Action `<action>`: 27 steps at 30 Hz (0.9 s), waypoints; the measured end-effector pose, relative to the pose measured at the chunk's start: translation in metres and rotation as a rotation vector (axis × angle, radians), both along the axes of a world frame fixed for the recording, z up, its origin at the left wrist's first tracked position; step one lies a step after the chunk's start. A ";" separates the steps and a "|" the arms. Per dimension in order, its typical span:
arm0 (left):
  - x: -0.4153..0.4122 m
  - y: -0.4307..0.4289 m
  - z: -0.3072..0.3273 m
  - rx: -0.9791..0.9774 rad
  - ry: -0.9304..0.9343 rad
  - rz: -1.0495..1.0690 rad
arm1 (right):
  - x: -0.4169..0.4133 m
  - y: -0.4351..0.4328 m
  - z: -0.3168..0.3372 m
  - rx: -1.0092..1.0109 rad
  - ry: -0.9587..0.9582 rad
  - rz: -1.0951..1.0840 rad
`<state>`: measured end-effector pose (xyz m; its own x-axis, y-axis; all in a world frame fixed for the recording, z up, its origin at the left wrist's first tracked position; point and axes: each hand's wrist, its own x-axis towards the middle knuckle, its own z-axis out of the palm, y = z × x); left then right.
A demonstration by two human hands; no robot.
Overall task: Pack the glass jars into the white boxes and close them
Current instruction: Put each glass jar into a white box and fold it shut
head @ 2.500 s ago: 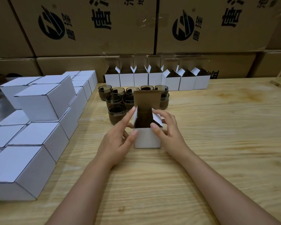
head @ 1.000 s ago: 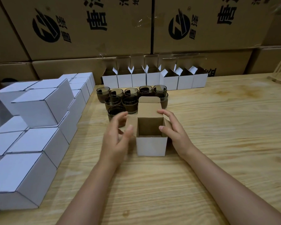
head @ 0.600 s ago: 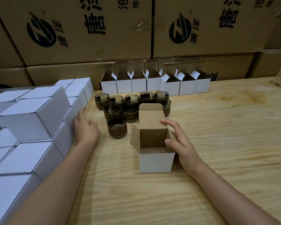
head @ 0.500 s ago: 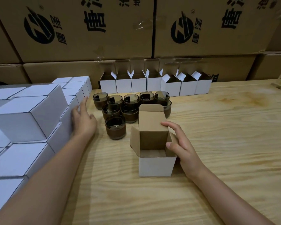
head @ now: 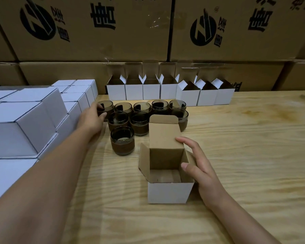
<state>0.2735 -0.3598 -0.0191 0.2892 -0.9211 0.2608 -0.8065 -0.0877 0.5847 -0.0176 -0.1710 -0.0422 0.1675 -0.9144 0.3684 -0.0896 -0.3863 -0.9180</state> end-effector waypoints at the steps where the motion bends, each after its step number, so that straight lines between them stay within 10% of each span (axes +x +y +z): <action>1: 0.000 0.001 0.001 -0.016 0.039 0.011 | 0.000 0.000 0.000 0.004 -0.005 0.003; 18: -0.056 0.101 0.086 -0.377 0.308 -0.171 | 0.004 0.004 0.005 0.050 -0.097 0.037; 27: -0.121 0.182 0.108 -0.017 0.251 -0.587 | 0.005 0.006 0.008 0.039 -0.080 0.024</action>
<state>0.1521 -0.1775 0.0888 -0.2082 -0.9411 0.2664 -0.5560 0.3380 0.7594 -0.0124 -0.1654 -0.0338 0.1610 -0.9245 0.3456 -0.0067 -0.3512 -0.9363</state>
